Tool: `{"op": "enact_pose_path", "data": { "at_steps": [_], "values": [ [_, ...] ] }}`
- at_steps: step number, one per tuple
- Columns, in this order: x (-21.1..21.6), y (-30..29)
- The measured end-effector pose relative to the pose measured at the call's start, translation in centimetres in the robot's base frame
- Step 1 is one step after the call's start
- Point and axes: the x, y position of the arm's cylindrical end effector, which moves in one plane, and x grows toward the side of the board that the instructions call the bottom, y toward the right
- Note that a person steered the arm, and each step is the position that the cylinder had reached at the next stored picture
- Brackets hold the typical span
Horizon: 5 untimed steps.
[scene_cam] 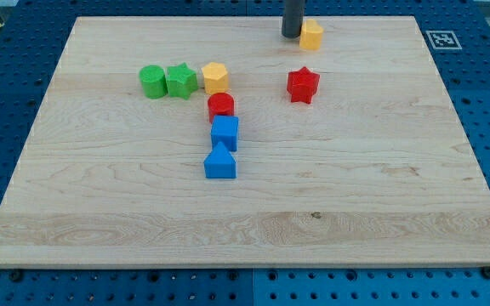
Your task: Push the yellow heart to the top right
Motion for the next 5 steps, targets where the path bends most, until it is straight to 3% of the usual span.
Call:
{"op": "enact_pose_path", "data": {
  "at_steps": [5],
  "values": [
    [3.7,4.4]
  ]
}}
